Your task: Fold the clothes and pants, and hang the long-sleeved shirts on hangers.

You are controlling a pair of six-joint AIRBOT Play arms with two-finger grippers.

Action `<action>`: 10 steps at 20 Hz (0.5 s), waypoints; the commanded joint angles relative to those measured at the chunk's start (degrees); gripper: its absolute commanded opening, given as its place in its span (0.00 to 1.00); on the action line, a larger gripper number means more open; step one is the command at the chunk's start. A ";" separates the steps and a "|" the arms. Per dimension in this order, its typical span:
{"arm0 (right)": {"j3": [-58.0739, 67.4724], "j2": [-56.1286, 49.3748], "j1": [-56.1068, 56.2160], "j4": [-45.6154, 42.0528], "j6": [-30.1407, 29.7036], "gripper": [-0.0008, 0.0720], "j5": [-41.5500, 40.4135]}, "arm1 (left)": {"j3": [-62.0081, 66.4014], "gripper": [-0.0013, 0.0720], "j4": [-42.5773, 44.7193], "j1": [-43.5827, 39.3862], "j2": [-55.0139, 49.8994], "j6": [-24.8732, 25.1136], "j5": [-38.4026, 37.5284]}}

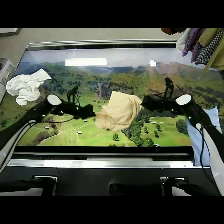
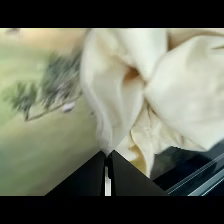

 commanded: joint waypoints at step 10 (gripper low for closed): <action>20.68 28.02 -0.02 -13.20 1.66 0.04 1.31 | 24.57 0.04 9.53 7.23 26.97 -13.77 -8.11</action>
